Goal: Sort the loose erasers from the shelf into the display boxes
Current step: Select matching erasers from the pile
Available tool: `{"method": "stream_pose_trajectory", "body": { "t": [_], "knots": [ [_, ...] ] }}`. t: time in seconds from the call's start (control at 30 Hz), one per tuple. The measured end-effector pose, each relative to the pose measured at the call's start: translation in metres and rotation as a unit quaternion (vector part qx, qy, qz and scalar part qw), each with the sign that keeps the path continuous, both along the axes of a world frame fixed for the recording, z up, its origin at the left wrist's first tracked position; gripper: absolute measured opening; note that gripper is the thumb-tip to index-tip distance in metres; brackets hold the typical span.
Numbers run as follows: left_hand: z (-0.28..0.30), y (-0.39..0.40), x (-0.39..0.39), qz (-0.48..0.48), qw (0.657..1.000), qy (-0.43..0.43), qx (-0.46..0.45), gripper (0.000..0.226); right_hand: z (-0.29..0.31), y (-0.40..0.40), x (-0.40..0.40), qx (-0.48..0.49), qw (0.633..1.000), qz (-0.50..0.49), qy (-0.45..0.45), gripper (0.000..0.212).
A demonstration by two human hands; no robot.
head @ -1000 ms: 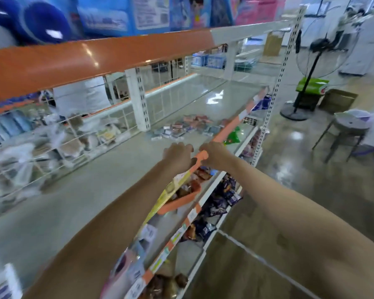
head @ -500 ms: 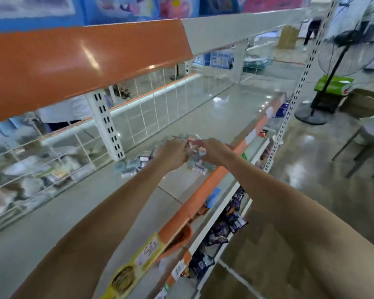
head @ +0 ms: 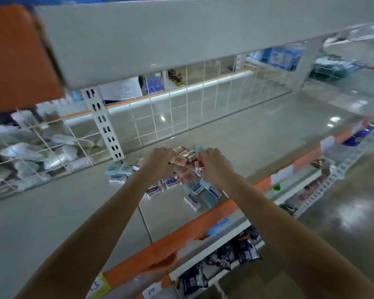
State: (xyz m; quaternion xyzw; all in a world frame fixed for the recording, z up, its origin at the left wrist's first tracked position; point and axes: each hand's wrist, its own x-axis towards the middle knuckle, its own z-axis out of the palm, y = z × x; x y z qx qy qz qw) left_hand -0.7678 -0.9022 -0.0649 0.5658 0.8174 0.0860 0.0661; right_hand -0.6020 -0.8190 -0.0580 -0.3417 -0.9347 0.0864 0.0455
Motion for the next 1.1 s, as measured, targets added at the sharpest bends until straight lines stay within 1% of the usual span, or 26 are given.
{"method": "stream_pose_trajectory", "body": {
  "t": [0.13, 0.23, 0.33, 0.43, 0.5, 0.63, 0.73, 0.8, 0.87, 0.93, 1.1],
  "knots": [
    [-0.001, -0.003, 0.01, 0.039, 0.999, 0.0, 0.035, 0.032, -0.006, 0.016, 0.002, 0.015, 0.998, 0.061, 0.028, 0.039],
    [-0.002, -0.008, 0.02, 0.074, 0.995, -0.02, 0.057, 0.03, -0.008, 0.027, 0.006, -0.016, 0.994, 0.1, 0.048, 0.039],
    [-0.003, -0.013, 0.027, 0.098, 0.992, -0.037, 0.071, 0.026, -0.008, 0.032, 0.011, -0.066, 0.986, 0.119, 0.097, 0.039],
    [0.0, -0.018, 0.036, 0.122, 0.988, -0.046, 0.079, 0.024, -0.002, 0.037, 0.015, -0.142, 0.97, 0.099, 0.168, 0.035],
    [0.004, -0.022, 0.042, 0.136, 0.981, -0.087, 0.107, 0.022, 0.003, 0.042, 0.016, -0.199, 0.957, 0.087, 0.192, 0.032],
    [0.007, -0.03, 0.042, 0.159, 0.957, -0.196, 0.144, 0.02, 0.009, 0.044, 0.018, -0.311, 0.92, 0.064, 0.23, 0.028],
    [0.008, -0.034, 0.043, 0.187, 0.915, -0.306, 0.185, 0.017, 0.005, 0.042, 0.016, -0.393, 0.884, 0.042, 0.25, 0.024],
    [0.008, -0.037, 0.046, 0.208, 0.886, -0.358, 0.209, 0.016, 0.003, 0.04, 0.014, -0.437, 0.861, 0.037, 0.256, 0.026],
    [0.009, -0.041, 0.048, 0.222, 0.868, -0.382, 0.228, 0.017, 0.001, 0.038, 0.012, -0.473, 0.842, 0.03, 0.258, 0.028],
    [0.009, -0.045, 0.048, 0.232, 0.859, -0.391, 0.236, 0.019, 0.0, 0.035, 0.009, -0.492, 0.833, 0.028, 0.254, 0.031],
    [0.008, -0.062, 0.043, 0.265, 0.842, -0.392, 0.261, 0.015, 0.005, 0.022, -0.009, -0.514, 0.826, 0.044, 0.226, 0.023]
  ]
}}
